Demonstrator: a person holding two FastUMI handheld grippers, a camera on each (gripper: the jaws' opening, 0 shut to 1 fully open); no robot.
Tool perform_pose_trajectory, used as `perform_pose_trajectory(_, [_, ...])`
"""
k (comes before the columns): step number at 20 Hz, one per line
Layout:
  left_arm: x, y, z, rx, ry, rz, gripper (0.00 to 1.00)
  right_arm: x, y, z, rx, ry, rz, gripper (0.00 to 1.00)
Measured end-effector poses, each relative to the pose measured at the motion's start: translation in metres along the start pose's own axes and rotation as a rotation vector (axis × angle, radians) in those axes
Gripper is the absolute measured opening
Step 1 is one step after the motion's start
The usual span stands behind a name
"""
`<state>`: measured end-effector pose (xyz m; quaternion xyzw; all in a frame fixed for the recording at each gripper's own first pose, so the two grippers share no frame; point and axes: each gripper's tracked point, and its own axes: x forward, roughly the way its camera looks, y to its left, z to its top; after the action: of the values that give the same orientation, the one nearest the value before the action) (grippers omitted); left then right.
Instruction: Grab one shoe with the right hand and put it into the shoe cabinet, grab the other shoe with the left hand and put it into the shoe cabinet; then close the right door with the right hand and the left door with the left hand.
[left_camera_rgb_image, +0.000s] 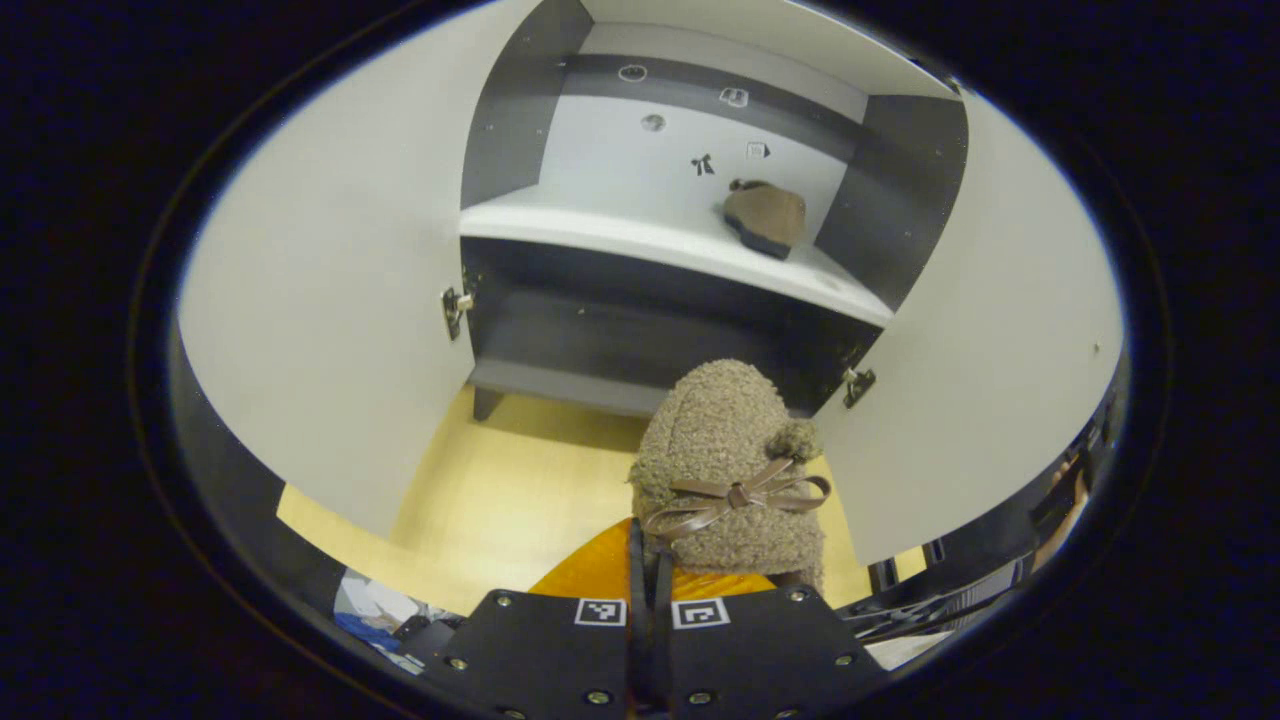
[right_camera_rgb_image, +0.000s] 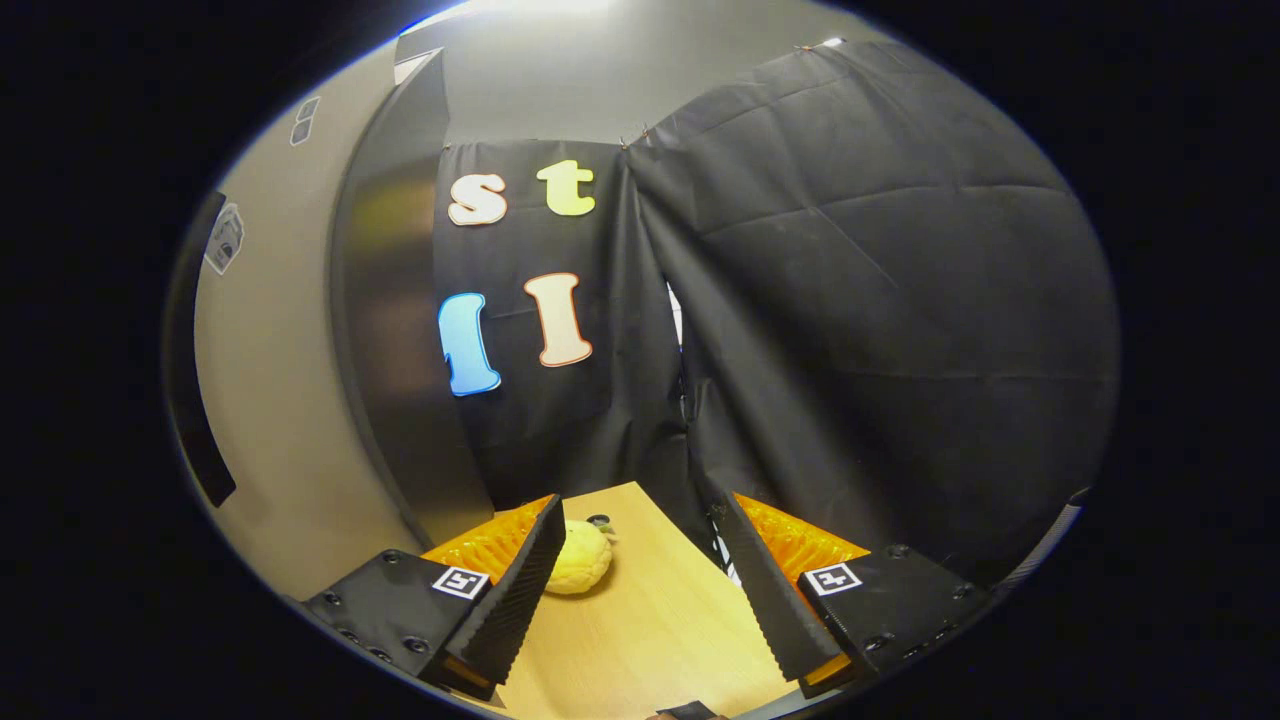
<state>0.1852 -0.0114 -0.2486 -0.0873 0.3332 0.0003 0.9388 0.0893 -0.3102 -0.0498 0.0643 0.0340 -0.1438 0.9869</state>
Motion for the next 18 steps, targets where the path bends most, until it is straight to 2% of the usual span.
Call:
perform_pose_trajectory(1, [-0.001, 0.0, 0.015, -0.003, -0.022, 0.0, 0.02, -0.001, 0.0, -0.005, -0.006, 0.009, 0.003, 0.94])
perform_pose_trajectory(2, [-0.001, 0.001, 0.03, -0.006, -0.041, -0.003, 0.01, -0.002, -0.002, -0.007, -0.008, 0.014, 0.002, 0.99])
perform_pose_trajectory(3, [-0.001, 0.001, 0.045, -0.005, -0.061, -0.006, 0.02, -0.001, -0.003, -0.005, -0.004, 0.012, 0.002, 0.94])
perform_pose_trajectory(6, [0.003, 0.007, 0.089, 0.01, -0.124, 0.007, 0.02, -0.006, -0.013, -0.003, 0.004, -0.002, -0.018, 0.94])
perform_pose_trajectory(7, [0.004, 0.008, 0.104, 0.014, -0.147, 0.013, 0.02, -0.005, -0.017, -0.005, 0.006, 0.001, -0.025, 0.99])
perform_pose_trajectory(8, [0.003, 0.009, 0.118, 0.021, -0.171, 0.017, 0.02, -0.003, -0.021, -0.006, 0.009, 0.007, -0.029, 0.94])
perform_pose_trajectory(9, [0.004, 0.01, 0.133, 0.025, -0.196, 0.024, 0.01, 0.0, -0.027, -0.006, 0.01, 0.012, -0.037, 0.99])
perform_pose_trajectory(11, [0.012, 0.012, 0.162, 0.039, -0.239, 0.031, 0.02, 0.004, -0.036, -0.005, 0.016, 0.013, -0.053, 0.99])
perform_pose_trajectory(12, [0.015, 0.013, 0.174, 0.047, -0.257, 0.037, 0.01, 0.005, -0.04, -0.004, 0.018, 0.011, -0.059, 0.99])
perform_pose_trajectory(13, [0.019, 0.013, 0.191, 0.056, -0.278, 0.044, 0.01, 0.005, -0.044, -0.003, 0.019, 0.011, -0.067, 0.94])
perform_pose_trajectory(14, [0.027, 0.015, 0.204, 0.063, -0.294, 0.052, 0.01, 0.006, -0.048, -0.003, 0.019, 0.008, -0.073, 0.99])
perform_pose_trajectory(15, [0.031, 0.016, 0.216, 0.067, -0.309, 0.056, 0.01, 0.005, -0.051, -0.003, 0.019, 0.009, -0.081, 0.99])
perform_pose_trajectory(16, [0.039, 0.017, 0.231, 0.065, -0.326, 0.059, 0.01, 0.005, -0.054, -0.003, 0.021, 0.011, -0.085, 0.94])
perform_pose_trajectory(18, [0.053, 0.017, 0.257, 0.051, -0.355, 0.057, 0.02, 0.004, -0.059, -0.004, 0.024, 0.014, -0.095, 0.94])
